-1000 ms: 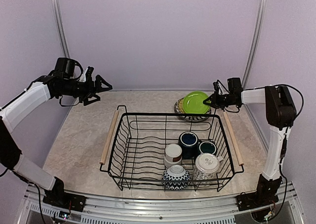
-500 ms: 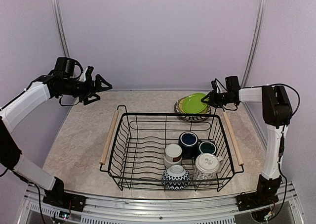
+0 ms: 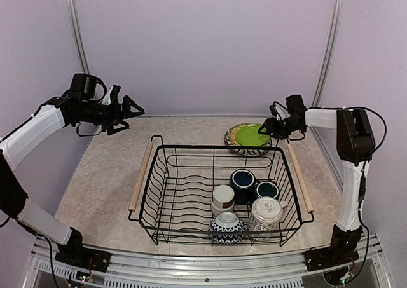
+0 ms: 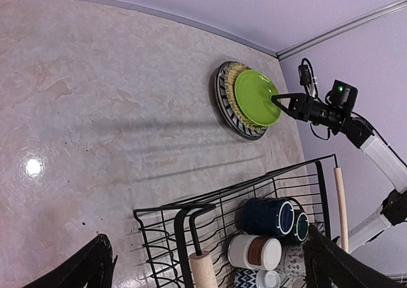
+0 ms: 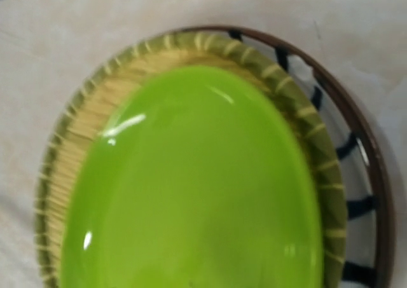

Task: Unload the mixed dishes from the dish rack
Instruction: Place the plate with another plate, then grab the cup from the dish rack.

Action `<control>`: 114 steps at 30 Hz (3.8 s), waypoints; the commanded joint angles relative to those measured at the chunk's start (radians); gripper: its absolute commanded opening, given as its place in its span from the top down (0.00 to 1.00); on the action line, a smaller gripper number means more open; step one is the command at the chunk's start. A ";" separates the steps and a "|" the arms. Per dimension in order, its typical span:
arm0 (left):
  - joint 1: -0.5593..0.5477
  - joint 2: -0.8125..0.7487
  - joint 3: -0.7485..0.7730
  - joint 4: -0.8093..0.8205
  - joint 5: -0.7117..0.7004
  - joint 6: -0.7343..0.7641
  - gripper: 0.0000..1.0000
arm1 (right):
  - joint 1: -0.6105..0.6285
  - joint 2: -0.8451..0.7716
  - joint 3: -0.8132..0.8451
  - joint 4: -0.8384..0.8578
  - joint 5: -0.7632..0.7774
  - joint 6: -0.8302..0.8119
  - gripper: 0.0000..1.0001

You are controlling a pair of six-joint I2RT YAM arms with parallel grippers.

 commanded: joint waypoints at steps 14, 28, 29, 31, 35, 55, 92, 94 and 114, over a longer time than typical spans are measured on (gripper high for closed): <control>-0.010 -0.023 0.026 -0.012 -0.011 0.019 0.01 | 0.039 -0.168 -0.010 -0.186 0.348 -0.145 0.26; -0.014 -0.039 0.024 -0.007 -0.006 0.013 0.01 | 0.136 -0.586 -0.236 -0.277 0.585 -0.195 0.23; -0.013 -0.041 0.023 -0.006 -0.007 0.012 0.01 | 0.153 -0.614 -0.242 -0.293 0.603 -0.195 0.23; -0.013 -0.049 0.023 -0.006 -0.014 0.013 0.01 | 0.193 -0.665 -0.249 -0.322 0.640 -0.189 0.23; -0.006 -0.082 0.018 0.003 -0.044 0.025 0.01 | 0.267 -0.752 -0.257 -0.366 0.674 -0.164 0.21; 0.016 -0.087 0.222 0.109 -0.181 -0.065 0.01 | 0.541 -0.814 -0.256 -0.332 0.581 -0.089 0.10; 0.020 -0.142 0.076 0.123 -0.165 0.033 0.01 | 0.920 -0.326 -0.059 -0.676 0.522 -0.063 0.03; 0.018 -0.140 0.077 0.123 -0.163 0.034 0.01 | 0.921 -0.311 -0.049 -0.692 0.500 -0.078 0.04; 0.009 -0.136 0.078 0.121 -0.154 0.033 0.01 | 0.941 -0.238 -0.002 -0.735 0.557 -0.119 0.37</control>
